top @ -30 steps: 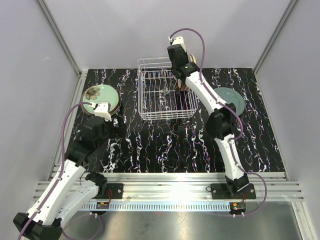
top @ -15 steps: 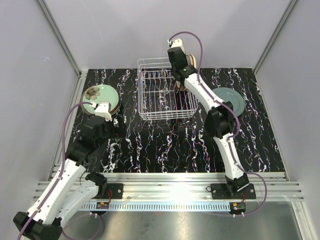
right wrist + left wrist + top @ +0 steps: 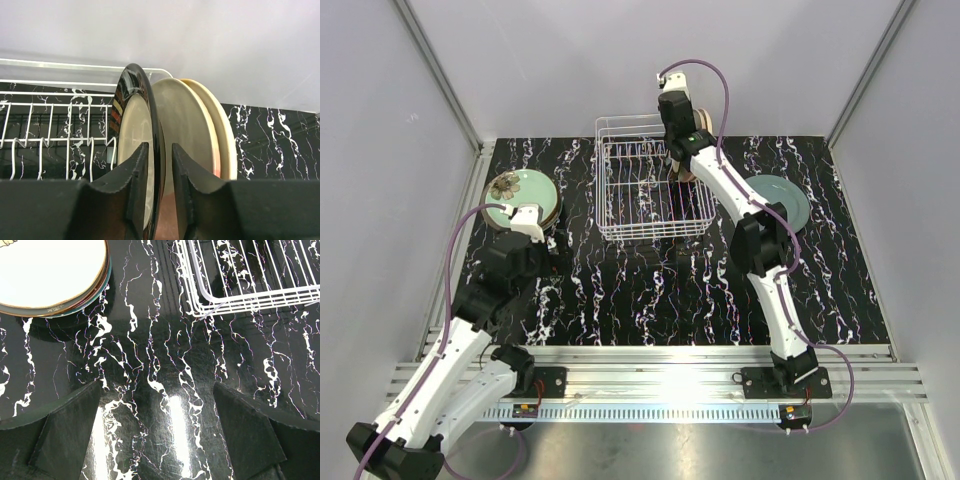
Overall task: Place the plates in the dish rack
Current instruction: Insert the plate into the dish rack
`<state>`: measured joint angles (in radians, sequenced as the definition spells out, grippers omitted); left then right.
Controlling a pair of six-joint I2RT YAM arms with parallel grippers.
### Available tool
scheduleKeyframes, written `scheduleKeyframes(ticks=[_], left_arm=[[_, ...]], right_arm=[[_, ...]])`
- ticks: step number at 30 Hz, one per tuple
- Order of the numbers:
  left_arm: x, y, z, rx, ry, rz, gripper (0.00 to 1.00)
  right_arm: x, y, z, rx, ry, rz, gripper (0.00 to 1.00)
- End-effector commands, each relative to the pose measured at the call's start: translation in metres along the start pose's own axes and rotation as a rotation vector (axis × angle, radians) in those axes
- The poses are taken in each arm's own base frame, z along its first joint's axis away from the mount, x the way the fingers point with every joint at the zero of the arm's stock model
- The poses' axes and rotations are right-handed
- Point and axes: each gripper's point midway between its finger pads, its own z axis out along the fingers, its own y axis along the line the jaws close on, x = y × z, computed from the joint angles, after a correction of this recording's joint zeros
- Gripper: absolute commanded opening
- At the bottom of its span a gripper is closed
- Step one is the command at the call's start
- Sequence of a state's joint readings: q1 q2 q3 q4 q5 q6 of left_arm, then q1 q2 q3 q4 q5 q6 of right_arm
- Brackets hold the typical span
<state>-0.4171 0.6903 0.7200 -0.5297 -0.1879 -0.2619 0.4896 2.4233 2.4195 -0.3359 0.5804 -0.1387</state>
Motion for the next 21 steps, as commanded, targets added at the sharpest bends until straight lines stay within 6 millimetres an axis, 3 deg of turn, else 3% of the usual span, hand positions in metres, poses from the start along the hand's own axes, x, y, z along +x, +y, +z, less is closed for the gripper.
scheduleKeyframes(ticks=[1,8,10,11,12,14,19,21], left_arm=[[-0.026,-0.008,-0.006,0.029,-0.072,-0.003,0.99],[-0.026,-0.007,-0.005,0.027,-0.071,-0.001,0.99],[-0.027,-0.006,-0.006,0.02,-0.073,-0.002,0.99],[-0.027,-0.005,-0.006,0.015,-0.074,-0.002,0.99],[-0.027,-0.004,-0.006,0.012,-0.075,-0.002,0.99],[-0.028,-0.002,-0.006,-0.002,-0.08,-0.003,0.99],[-0.029,0.004,-0.008,-0.031,-0.092,-0.007,0.99],[-0.029,0.005,-0.008,-0.037,-0.092,-0.007,0.99]], right_arm=[[-0.044,-0.009,-0.009,-0.008,-0.103,0.05,0.32],[-0.068,-0.017,-0.032,-0.052,-0.122,0.075,0.4],[-0.08,-0.022,-0.047,-0.081,-0.137,0.099,0.45],[-0.097,-0.031,-0.062,-0.09,-0.165,0.128,0.46],[-0.092,-0.031,-0.065,-0.102,-0.151,0.13,0.48],[-0.108,-0.035,-0.087,-0.148,-0.175,0.168,0.55],[-0.091,-0.05,-0.117,-0.178,-0.112,0.236,0.59],[-0.077,-0.071,-0.131,-0.178,-0.082,0.33,0.59]])
